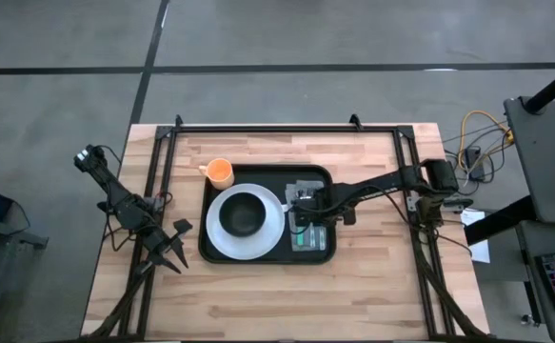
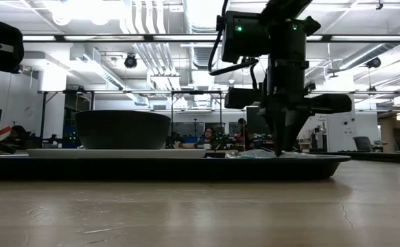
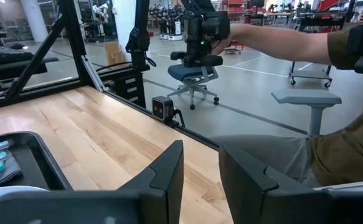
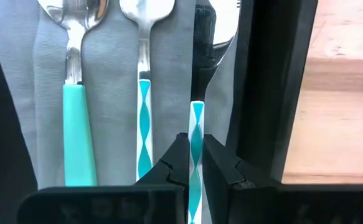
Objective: Set up tray
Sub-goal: Put the knife on top of the napkin on the right of the fork
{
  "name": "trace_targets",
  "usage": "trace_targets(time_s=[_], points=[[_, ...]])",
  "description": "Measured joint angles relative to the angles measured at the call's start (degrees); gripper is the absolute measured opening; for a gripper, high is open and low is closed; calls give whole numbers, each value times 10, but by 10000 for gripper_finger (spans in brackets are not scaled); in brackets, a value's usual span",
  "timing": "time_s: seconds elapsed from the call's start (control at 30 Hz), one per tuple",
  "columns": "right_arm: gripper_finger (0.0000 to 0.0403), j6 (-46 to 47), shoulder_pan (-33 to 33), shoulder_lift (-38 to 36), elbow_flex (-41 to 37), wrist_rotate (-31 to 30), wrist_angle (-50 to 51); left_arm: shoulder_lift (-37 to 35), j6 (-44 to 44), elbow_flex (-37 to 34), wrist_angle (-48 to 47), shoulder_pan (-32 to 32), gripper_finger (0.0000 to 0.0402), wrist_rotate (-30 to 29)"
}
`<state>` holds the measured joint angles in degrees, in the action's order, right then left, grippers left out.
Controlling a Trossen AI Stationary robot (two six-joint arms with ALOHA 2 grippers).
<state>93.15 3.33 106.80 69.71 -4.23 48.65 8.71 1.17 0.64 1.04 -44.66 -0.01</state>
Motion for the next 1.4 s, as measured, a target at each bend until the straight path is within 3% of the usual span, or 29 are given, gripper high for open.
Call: trace_targets(time_s=[0.93, 1.4], points=[[13, 20, 1, -2, -74, -21, -108, 0, 0, 0, 0, 0, 84, 0], [85, -6, 0, 3, -35, -22, -90, 0, 0, 0, 0, 0, 84, 0]])
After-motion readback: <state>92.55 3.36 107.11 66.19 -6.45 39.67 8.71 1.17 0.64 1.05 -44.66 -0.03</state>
